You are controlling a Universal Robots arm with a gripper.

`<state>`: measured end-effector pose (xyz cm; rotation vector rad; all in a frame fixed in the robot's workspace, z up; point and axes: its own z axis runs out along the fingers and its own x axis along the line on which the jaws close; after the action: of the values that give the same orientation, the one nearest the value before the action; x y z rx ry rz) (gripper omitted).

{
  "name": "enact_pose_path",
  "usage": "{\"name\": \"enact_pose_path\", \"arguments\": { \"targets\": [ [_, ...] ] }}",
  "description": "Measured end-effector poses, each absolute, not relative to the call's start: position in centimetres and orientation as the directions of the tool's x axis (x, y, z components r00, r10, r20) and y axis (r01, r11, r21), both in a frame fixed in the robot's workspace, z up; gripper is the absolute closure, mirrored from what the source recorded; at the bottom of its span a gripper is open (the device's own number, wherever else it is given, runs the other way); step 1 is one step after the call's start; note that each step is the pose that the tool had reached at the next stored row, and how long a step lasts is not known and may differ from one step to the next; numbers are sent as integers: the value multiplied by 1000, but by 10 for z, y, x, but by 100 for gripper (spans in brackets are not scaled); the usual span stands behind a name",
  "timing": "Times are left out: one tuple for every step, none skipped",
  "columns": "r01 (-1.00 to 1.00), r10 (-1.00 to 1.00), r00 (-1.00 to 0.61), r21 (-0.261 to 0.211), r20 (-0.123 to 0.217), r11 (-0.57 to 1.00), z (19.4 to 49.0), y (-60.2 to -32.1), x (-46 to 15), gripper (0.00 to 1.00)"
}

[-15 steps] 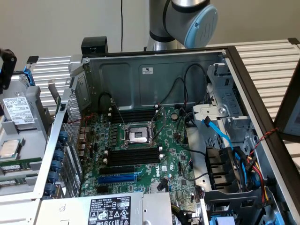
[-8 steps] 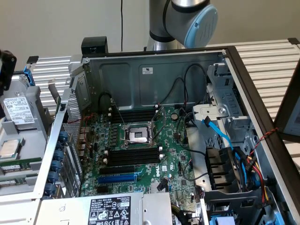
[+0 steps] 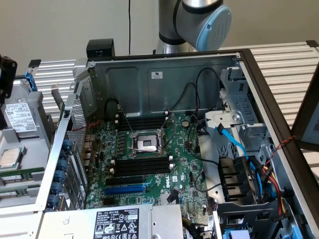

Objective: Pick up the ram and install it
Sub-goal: 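Pick up the ram and move it above insertion slot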

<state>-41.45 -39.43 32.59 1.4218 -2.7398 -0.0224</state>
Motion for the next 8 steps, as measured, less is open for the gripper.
{"name": "enact_pose_path", "arguments": {
  "targets": [
    [-827, -828, -559, 38, 42, 561, 325, -394, -415, 90],
    [-838, -838, -543, 38, 41, 545, 323, -394, -415, 90],
    [-847, -848, -529, 38, 41, 530, 322, -394, -415, 90],
    [-856, -857, -513, 38, 41, 515, 321, -394, -415, 90],
    [-866, -866, -498, 38, 41, 499, 320, -394, -415, 90],
    [-875, -876, -481, 38, 41, 483, 318, -394, -415, 90],
    [-884, -884, -465, 38, 41, 467, 317, -394, -415, 90],
    [-892, -893, -449, 38, 41, 451, 315, -394, -415, 90]
  ]
}}
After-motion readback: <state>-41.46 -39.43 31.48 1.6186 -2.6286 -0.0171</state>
